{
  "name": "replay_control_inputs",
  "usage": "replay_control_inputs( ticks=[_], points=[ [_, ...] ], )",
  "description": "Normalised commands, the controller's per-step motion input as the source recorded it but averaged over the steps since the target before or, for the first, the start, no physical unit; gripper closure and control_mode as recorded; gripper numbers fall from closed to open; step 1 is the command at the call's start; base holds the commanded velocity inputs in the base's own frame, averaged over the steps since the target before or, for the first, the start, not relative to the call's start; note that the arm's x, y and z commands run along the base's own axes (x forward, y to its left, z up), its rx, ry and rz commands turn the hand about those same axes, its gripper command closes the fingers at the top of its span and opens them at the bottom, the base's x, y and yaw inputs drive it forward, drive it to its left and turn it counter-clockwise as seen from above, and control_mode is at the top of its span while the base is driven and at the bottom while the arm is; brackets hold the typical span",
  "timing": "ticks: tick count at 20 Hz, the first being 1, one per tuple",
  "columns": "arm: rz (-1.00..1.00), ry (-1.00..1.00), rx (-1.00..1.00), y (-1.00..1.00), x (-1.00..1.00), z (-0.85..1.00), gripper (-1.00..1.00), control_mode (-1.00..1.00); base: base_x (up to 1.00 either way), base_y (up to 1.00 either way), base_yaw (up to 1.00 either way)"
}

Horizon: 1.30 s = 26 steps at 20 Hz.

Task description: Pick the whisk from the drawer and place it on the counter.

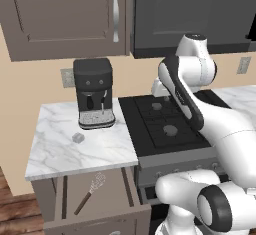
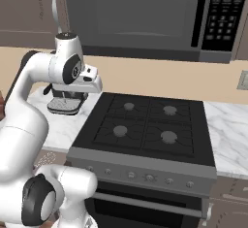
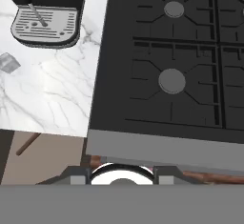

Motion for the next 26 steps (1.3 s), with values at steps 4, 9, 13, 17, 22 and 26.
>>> replay_control_inputs(
  ticks=[4,9,13,17,22,26],
  points=[
    [0.0,0.0,0.0,0.03,-0.03,0.0,-1.0,-1.0,0.0,0.0,0.0],
    [0.01,-0.02,-0.05,0.47,-0.17,0.0,-1.0,-1.0,0.0,0.0,0.0],
    [0.04,-0.03,-0.09,0.77,-0.15,-0.12,-1.0,-1.0,0.0,0.0,0.0],
    [0.05,-0.05,-0.11,0.93,-0.16,-0.22,-1.0,-1.0,0.0,0.0,0.0],
    [0.04,-0.01,-0.1,0.95,-0.35,-0.32,-1.0,-1.0,0.0,0.0,0.0],
    [0.02,0.0,-0.07,0.94,-0.43,-0.49,-1.0,-1.0,0.0,0.0,0.0]
  ],
)
